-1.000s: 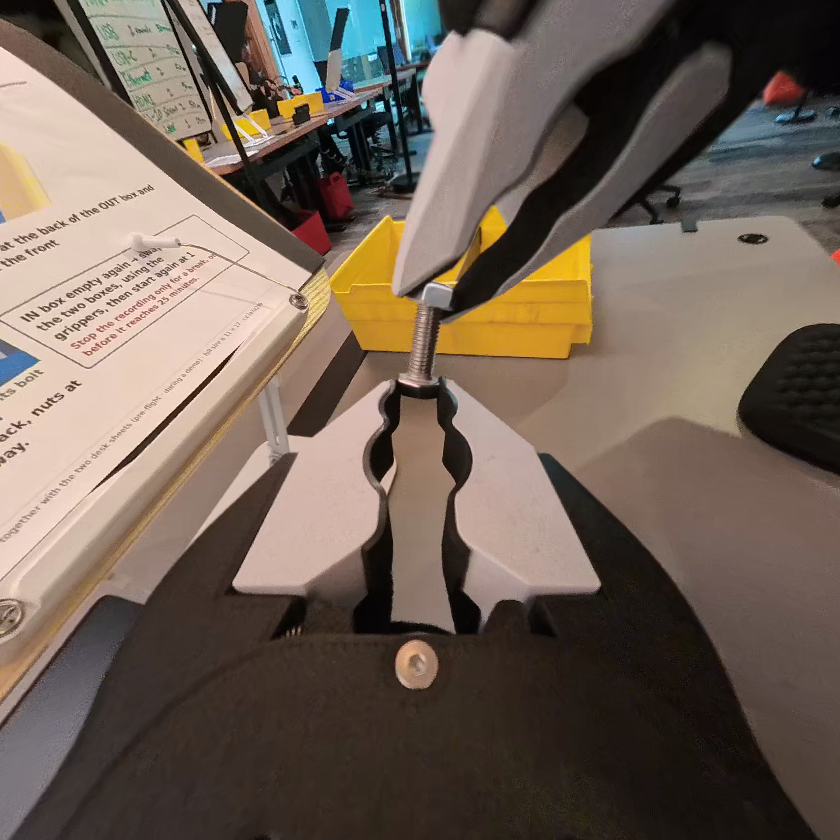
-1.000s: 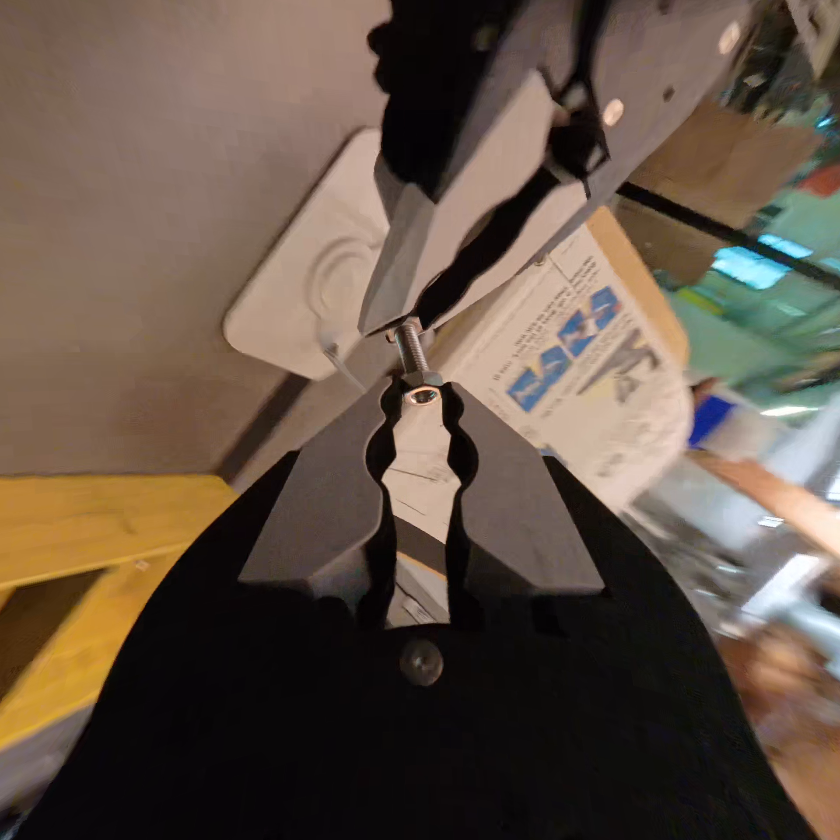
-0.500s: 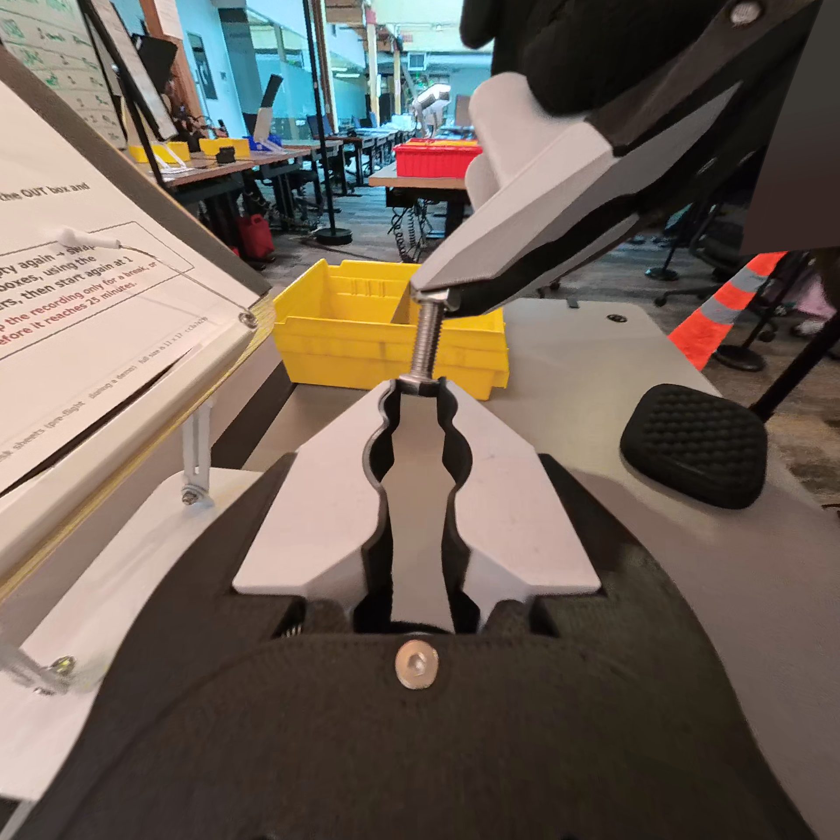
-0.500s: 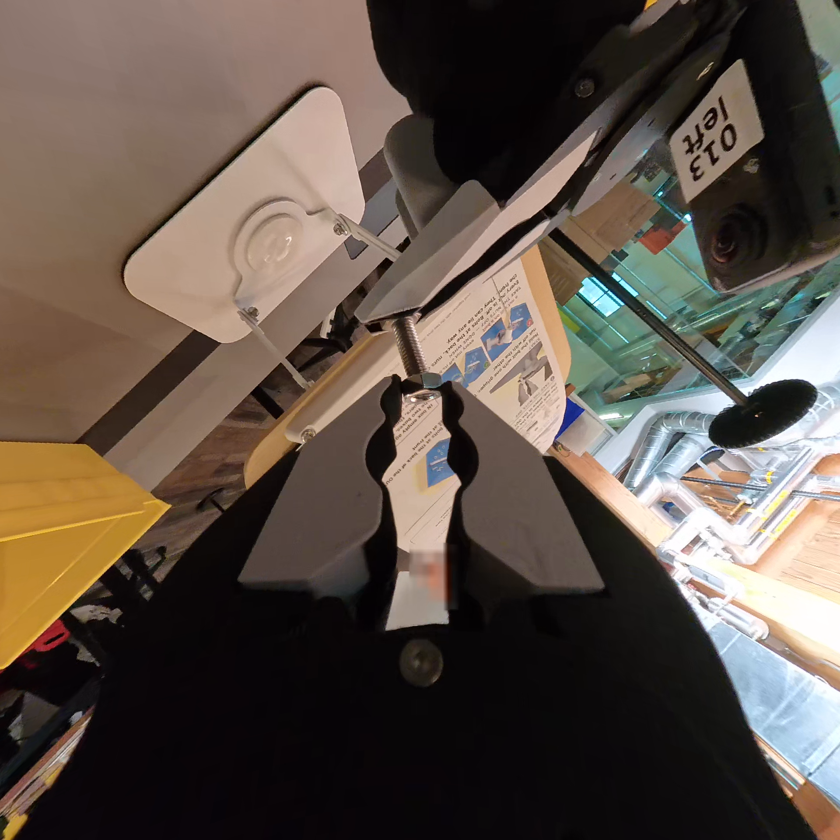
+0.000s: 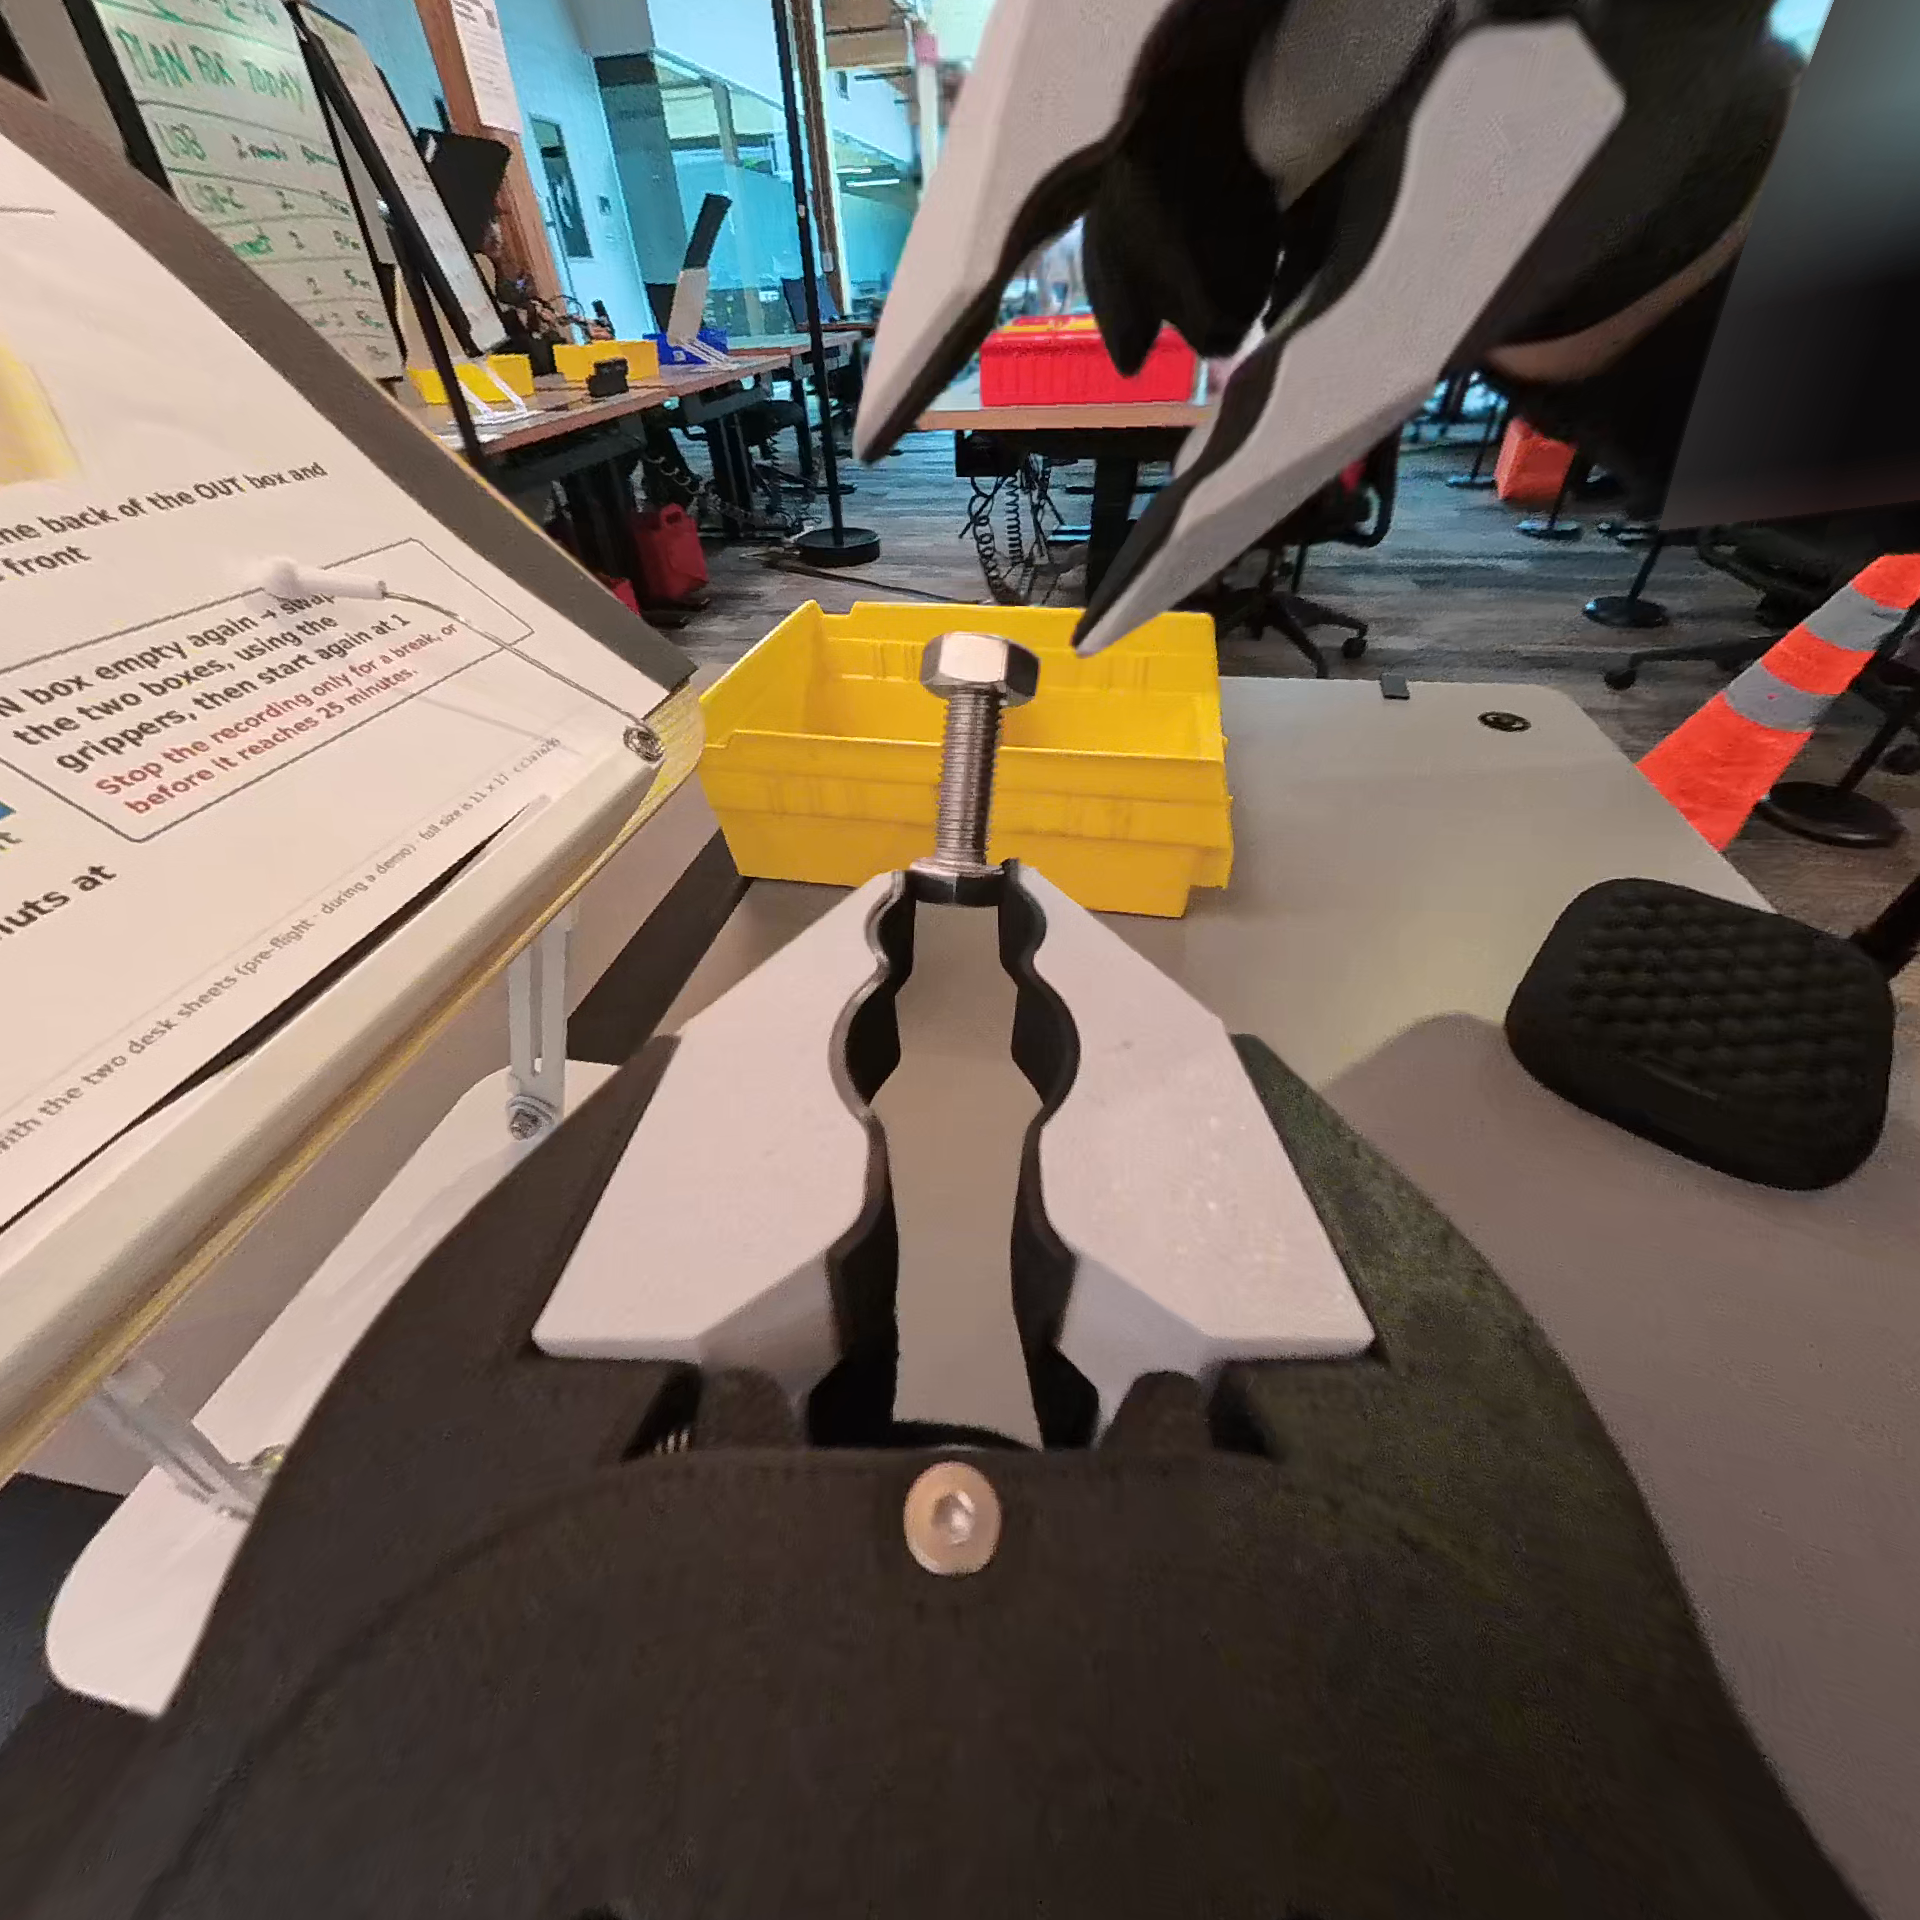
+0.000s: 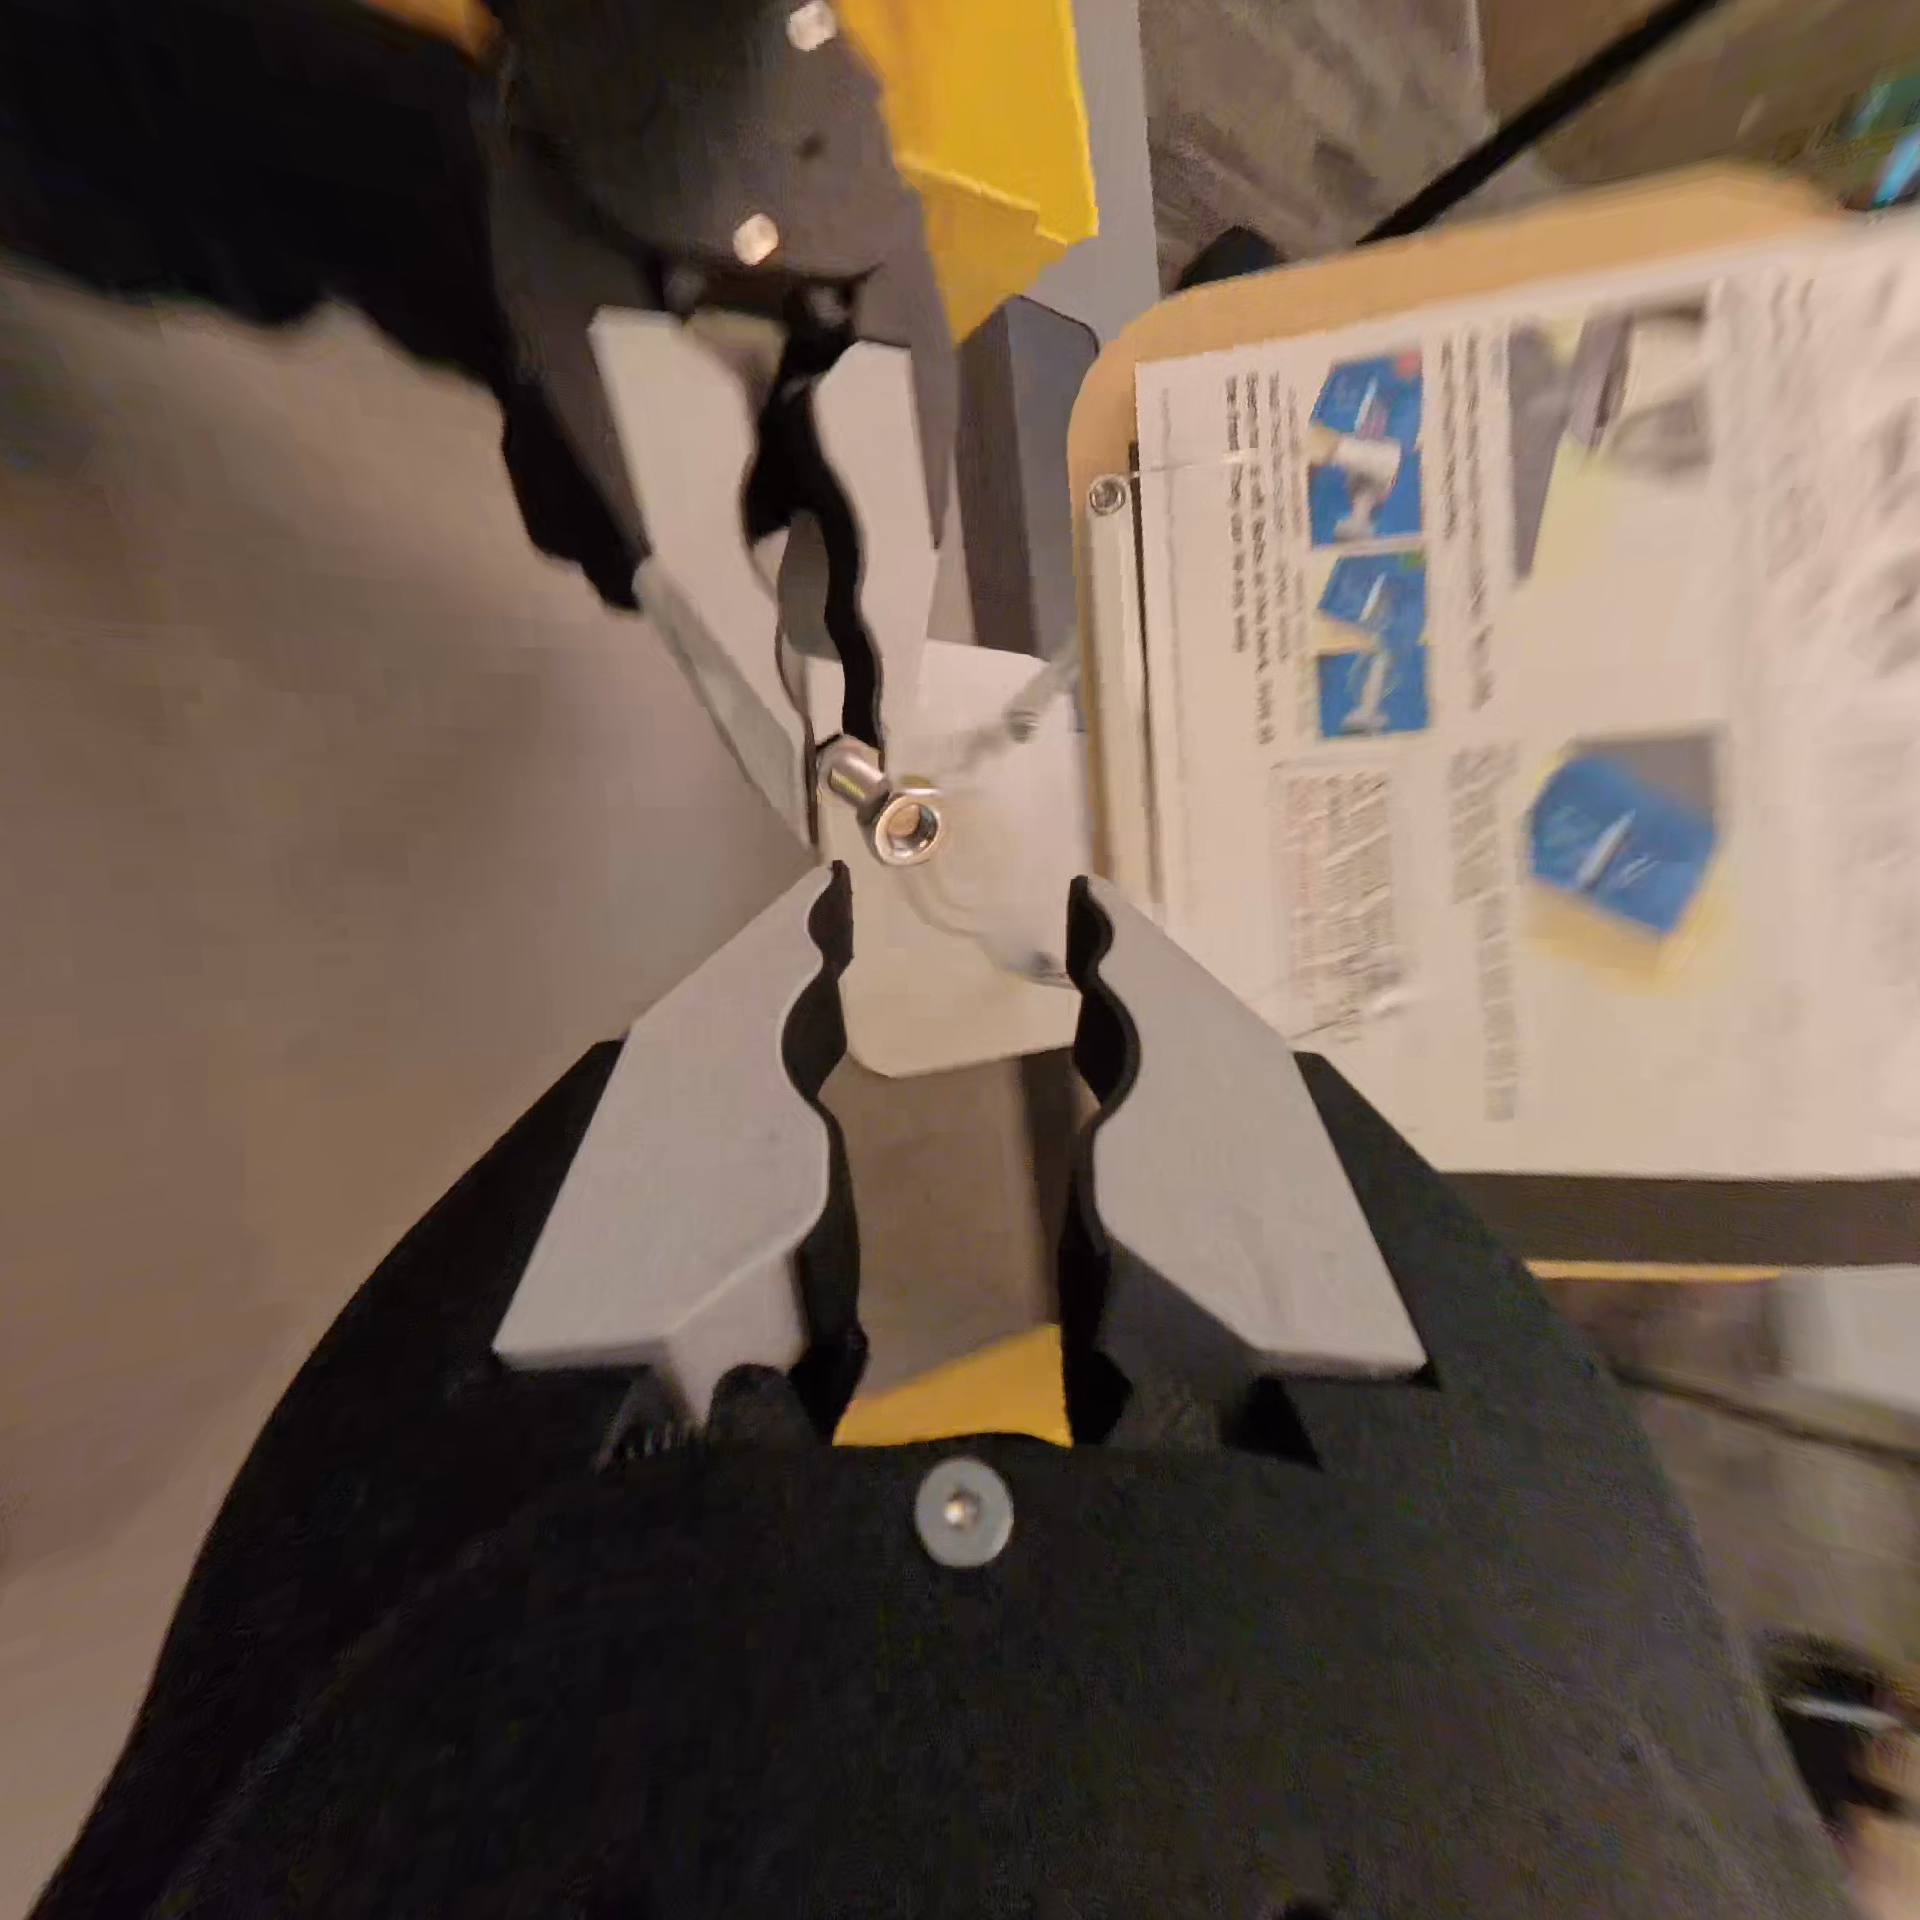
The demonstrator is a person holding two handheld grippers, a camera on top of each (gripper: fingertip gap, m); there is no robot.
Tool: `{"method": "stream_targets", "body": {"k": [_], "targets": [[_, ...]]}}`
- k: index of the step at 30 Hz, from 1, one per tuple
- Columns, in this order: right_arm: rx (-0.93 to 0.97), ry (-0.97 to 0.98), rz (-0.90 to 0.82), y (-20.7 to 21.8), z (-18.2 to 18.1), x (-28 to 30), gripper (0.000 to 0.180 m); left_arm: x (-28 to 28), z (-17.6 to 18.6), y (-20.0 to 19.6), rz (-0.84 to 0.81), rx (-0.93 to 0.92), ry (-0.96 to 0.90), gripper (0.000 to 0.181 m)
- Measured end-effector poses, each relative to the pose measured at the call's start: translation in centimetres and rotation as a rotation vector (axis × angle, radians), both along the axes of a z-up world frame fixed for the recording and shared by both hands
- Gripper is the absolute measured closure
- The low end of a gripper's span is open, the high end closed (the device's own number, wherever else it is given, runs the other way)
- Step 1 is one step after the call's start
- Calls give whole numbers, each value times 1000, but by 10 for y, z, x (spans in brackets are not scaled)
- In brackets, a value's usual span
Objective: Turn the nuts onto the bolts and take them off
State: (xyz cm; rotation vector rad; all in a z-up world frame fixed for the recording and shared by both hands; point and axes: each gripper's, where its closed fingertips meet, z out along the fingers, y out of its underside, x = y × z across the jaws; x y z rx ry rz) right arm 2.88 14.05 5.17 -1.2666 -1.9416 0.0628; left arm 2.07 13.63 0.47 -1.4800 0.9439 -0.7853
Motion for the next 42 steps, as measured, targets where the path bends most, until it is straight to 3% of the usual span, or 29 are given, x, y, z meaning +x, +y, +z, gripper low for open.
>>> {"method": "stream_targets", "body": {"k": [4,8,10,14,17,20,21,26,33,42], "targets": [[-497,155,-143,-6,-10,-3,137,3,-1,1,23,19,29,166],[-666,195,-157,-13,-20,-10,147,4,-2,2,29,27,41,166],[-641,198,-148,-11,-22,-12,164,5,-2,2,31,30,44,166],[-570,188,-82,-9,-19,-14,165,5,-3,1,23,25,45,166],[-264,27,19,-2,-24,-5,164,5,-9,2,15,8,62,166],[235,-161,45,26,-10,10,164,6,-9,3,10,-8,32,166],[276,-184,48,26,-6,14,164,5,-10,4,18,-7,38,166],[63,-107,-216,50,1,79,164,-1,-6,5,38,6,42,166],[-353,-115,-708,78,-90,243,164,2,-6,4,42,16,61,166],[-467,-263,-1002,93,-209,333,164,8,-10,5,46,13,77,166]]}}
